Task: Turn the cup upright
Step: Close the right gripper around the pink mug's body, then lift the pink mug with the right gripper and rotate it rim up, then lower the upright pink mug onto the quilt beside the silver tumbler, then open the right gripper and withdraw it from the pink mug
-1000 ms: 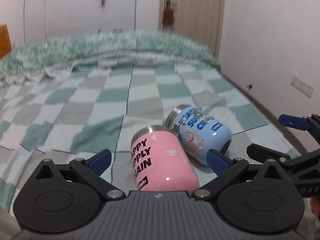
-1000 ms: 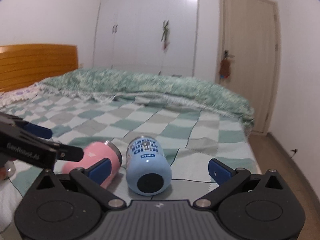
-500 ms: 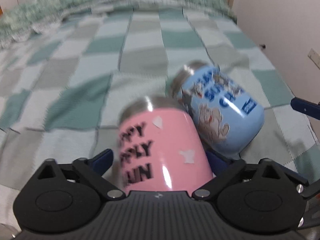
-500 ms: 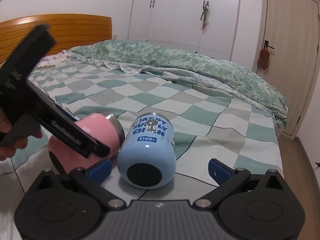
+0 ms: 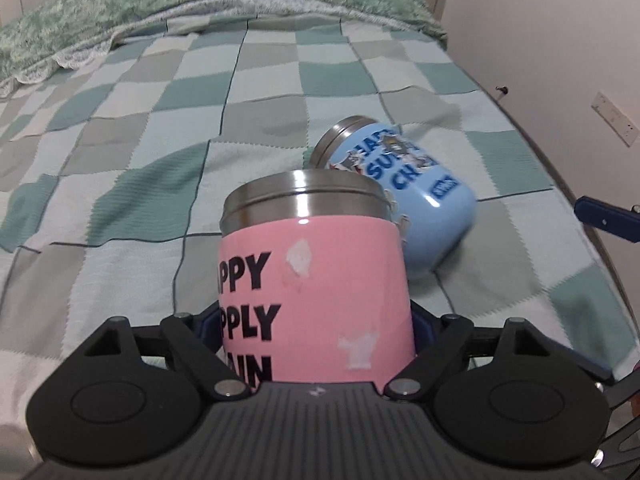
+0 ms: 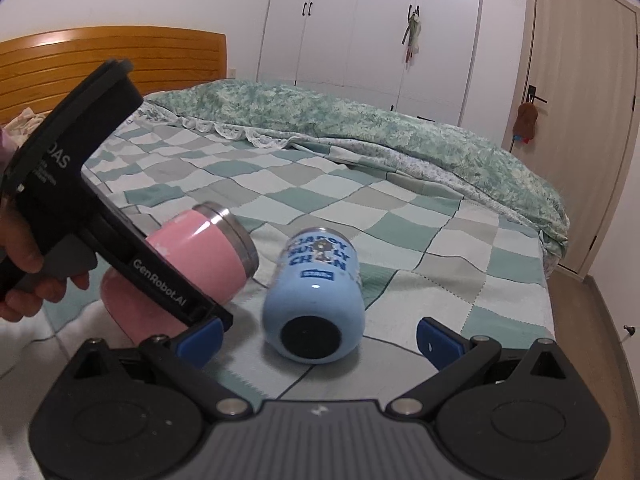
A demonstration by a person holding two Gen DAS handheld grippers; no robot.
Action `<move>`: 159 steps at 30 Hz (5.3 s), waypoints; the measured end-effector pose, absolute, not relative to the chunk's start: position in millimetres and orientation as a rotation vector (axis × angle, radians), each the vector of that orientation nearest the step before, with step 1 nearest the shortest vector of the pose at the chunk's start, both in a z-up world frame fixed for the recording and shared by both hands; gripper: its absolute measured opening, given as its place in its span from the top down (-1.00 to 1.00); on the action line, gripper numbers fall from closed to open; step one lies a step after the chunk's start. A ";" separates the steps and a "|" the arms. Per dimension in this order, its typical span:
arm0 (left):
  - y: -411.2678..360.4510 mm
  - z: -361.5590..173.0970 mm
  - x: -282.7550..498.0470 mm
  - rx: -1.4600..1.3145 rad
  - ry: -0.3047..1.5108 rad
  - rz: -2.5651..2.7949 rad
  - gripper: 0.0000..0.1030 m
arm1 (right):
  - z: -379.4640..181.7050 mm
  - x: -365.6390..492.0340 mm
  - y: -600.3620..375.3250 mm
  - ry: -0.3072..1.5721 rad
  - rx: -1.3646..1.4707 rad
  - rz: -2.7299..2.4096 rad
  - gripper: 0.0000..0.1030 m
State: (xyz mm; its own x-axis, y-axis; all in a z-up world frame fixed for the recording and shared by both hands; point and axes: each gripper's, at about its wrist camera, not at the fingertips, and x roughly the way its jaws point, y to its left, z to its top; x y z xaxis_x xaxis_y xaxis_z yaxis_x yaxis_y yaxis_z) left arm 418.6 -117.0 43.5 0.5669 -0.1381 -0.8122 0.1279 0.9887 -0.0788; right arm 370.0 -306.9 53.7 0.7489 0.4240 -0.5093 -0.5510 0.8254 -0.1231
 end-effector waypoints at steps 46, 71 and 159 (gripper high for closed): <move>-23.7 68.9 182.6 -0.026 0.678 -0.248 -1.00 | 79.2 173.9 -260.1 0.592 -0.231 0.436 -1.00; 66.4 17.5 185.7 0.102 0.542 -0.297 -1.00 | 37.3 267.5 -136.5 1.089 0.124 0.138 -0.95; 4.5 8.0 19.9 -0.042 0.200 -0.085 -1.00 | 15.8 27.4 -233.4 0.179 -0.064 0.190 -1.00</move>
